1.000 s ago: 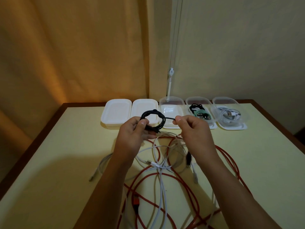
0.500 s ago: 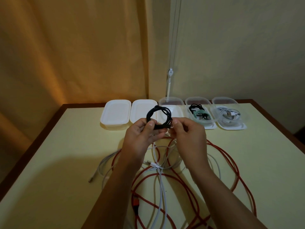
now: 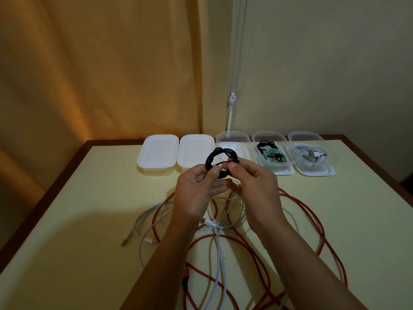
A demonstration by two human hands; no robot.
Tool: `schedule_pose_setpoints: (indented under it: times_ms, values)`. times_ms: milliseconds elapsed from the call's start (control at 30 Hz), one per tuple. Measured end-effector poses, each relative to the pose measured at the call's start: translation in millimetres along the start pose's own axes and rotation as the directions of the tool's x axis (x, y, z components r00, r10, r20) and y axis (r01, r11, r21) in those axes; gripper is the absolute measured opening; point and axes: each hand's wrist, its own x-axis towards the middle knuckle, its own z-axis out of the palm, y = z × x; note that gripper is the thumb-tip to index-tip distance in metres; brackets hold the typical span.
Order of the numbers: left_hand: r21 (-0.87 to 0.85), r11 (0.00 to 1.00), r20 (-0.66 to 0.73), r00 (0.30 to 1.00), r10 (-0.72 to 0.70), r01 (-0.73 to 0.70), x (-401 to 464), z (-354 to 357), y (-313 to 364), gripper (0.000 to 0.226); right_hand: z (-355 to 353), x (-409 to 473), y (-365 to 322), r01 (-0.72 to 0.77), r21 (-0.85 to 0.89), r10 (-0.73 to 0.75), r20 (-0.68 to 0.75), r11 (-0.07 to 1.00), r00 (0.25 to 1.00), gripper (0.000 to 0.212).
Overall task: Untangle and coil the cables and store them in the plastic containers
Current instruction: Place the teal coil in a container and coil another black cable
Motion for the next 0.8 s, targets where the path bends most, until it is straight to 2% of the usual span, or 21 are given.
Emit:
schedule_pose_setpoints:
  times_ms: [133,267,367,467,500,567,633,733,800]
  values:
    - [0.034,0.999,0.020,0.999,-0.028,0.028,-2.6,7.3,-1.8,0.014,2.2,-2.0,3.5,0.020,-0.050,-0.021,-0.034,0.999,0.999,0.021]
    - [0.210,0.976,0.034,0.998,-0.057,0.048,-5.1,13.8,-7.9,0.020,3.4,-0.7,4.2,0.000,-0.114,-0.007,-0.062,0.994,0.998,0.020]
    - [0.316,0.943,0.110,0.984,-0.143,0.102,-5.5,11.6,-2.2,0.024,-2.0,4.5,2.1,0.083,-0.301,-0.096,-0.031,0.950,0.995,0.021]
    - [0.389,0.913,0.227,0.949,-0.220,0.118,-3.6,2.5,12.1,0.032,-9.7,7.5,0.6,0.201,-0.513,-0.203,0.053,0.834,0.978,0.020]
    - [0.419,0.904,0.204,0.961,-0.185,0.085,-2.7,-1.9,16.2,0.033,-11.4,8.6,0.6,0.226,-0.570,-0.216,0.086,0.790,0.973,0.021]
    - [0.516,0.855,0.113,0.993,-0.022,-0.039,0.8,-11.2,19.3,0.028,-12.0,9.0,0.8,0.270,-0.667,-0.218,0.162,0.694,0.962,0.020]
    - [0.576,0.804,0.116,0.988,0.098,-0.147,3.2,-17.2,17.9,0.017,-9.3,7.9,0.4,0.305,-0.710,-0.201,0.228,0.634,0.952,0.019]
    - [0.548,0.804,0.185,0.971,0.151,-0.230,5.3,-18.6,10.5,0.014,-7.0,8.4,1.4,0.305,-0.705,-0.165,0.262,0.640,0.951,0.019]
    - [0.517,0.822,0.175,0.970,0.169,-0.237,6.9,-18.2,6.5,0.013,-8.2,9.2,3.8,0.247,-0.669,-0.121,0.230,0.701,0.966,0.019]
